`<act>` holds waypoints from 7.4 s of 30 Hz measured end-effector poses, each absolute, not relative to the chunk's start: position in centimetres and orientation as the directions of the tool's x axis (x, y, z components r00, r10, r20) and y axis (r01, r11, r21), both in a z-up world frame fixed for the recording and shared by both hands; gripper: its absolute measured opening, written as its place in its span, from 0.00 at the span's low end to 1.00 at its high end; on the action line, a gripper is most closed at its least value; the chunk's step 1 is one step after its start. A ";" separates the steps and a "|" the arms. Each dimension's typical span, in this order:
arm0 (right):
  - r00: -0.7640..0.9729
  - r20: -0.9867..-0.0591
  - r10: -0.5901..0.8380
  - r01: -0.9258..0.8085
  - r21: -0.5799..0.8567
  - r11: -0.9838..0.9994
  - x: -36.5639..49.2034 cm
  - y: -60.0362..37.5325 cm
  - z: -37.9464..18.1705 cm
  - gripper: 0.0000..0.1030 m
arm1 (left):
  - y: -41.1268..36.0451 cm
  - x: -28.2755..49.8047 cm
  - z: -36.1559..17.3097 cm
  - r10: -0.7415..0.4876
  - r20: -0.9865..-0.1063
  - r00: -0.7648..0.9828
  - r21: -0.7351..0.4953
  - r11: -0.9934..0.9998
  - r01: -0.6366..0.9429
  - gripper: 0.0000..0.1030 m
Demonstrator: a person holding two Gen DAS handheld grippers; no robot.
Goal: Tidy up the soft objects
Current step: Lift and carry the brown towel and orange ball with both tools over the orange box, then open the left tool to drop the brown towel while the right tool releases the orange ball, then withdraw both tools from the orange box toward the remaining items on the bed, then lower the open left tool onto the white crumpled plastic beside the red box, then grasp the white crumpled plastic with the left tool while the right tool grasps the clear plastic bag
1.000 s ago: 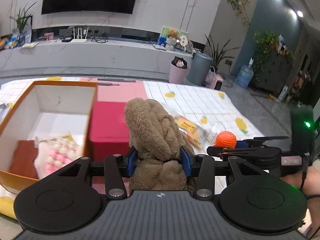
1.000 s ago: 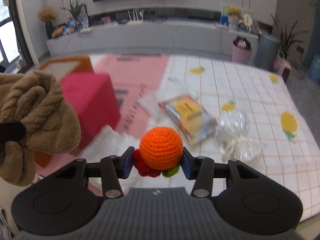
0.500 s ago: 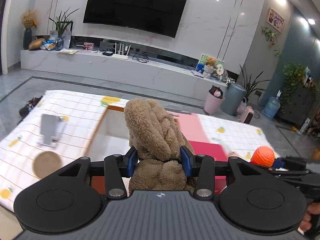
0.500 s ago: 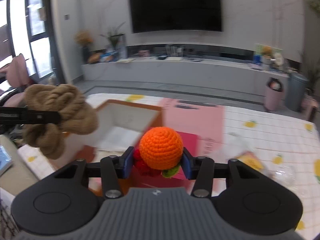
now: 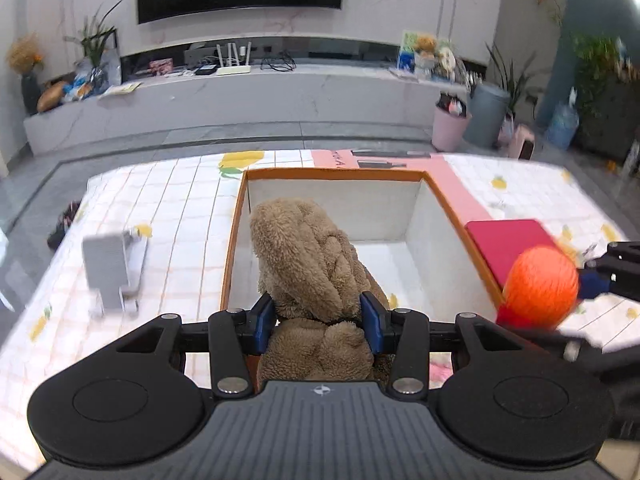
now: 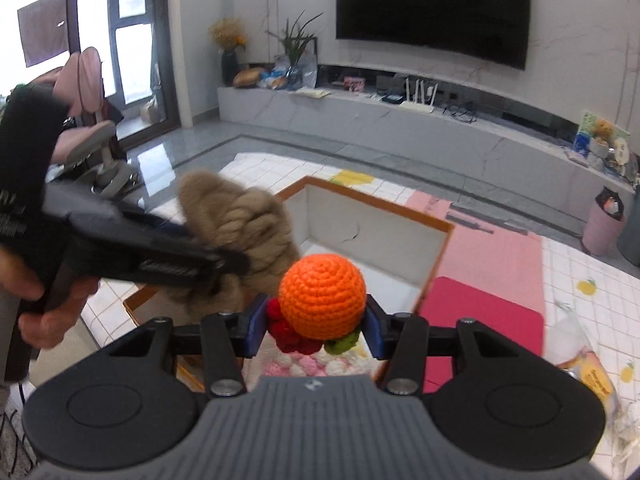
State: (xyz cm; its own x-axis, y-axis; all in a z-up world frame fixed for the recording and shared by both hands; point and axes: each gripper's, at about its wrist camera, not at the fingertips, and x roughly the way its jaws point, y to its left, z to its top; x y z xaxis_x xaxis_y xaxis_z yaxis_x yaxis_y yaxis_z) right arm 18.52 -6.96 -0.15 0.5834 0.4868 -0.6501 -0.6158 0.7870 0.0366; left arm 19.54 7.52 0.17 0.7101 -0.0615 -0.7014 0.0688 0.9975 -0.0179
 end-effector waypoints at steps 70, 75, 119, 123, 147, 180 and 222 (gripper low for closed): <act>0.278 -0.959 -0.063 -0.639 -0.234 0.733 29.8 3.6 -6.1 0.80 | 13.1 17.2 0.0 0.184 -0.669 0.720 0.080 0.981 -0.177 0.83; 0.341 -0.940 0.004 -0.627 -0.224 0.746 28.4 3.4 -4.2 0.86 | 12.8 17.1 0.2 0.193 -0.663 0.723 0.096 0.980 -0.174 0.83; 0.316 -0.941 -0.120 -0.550 -0.285 0.785 35.3 4.4 -12.2 0.00 | 12.1 17.1 0.2 0.198 -0.664 0.721 0.128 0.980 -0.151 0.83; 0.380 -0.922 -0.076 -0.496 -0.272 0.825 34.5 4.2 -9.9 0.00 | 12.3 17.0 0.5 0.196 -0.654 0.730 0.117 0.980 -0.158 0.83; 0.632 -0.719 0.290 -0.424 -0.007 0.906 19.3 -10.0 6.0 0.54 | 5.2 12.5 6.1 0.076 -0.563 0.823 -0.071 0.988 -0.140 0.85; 0.621 -0.784 0.016 -0.068 -0.034 0.997 13.3 -36.6 -7.1 0.55 | -20.8 11.1 -10.7 -0.192 -0.575 0.795 0.171 0.922 0.346 0.89; 0.715 -0.698 0.042 -0.084 -0.026 0.996 25.0 -43.2 -11.0 0.94 | -19.5 12.2 -14.0 -0.141 -0.596 0.791 0.028 0.980 0.196 0.52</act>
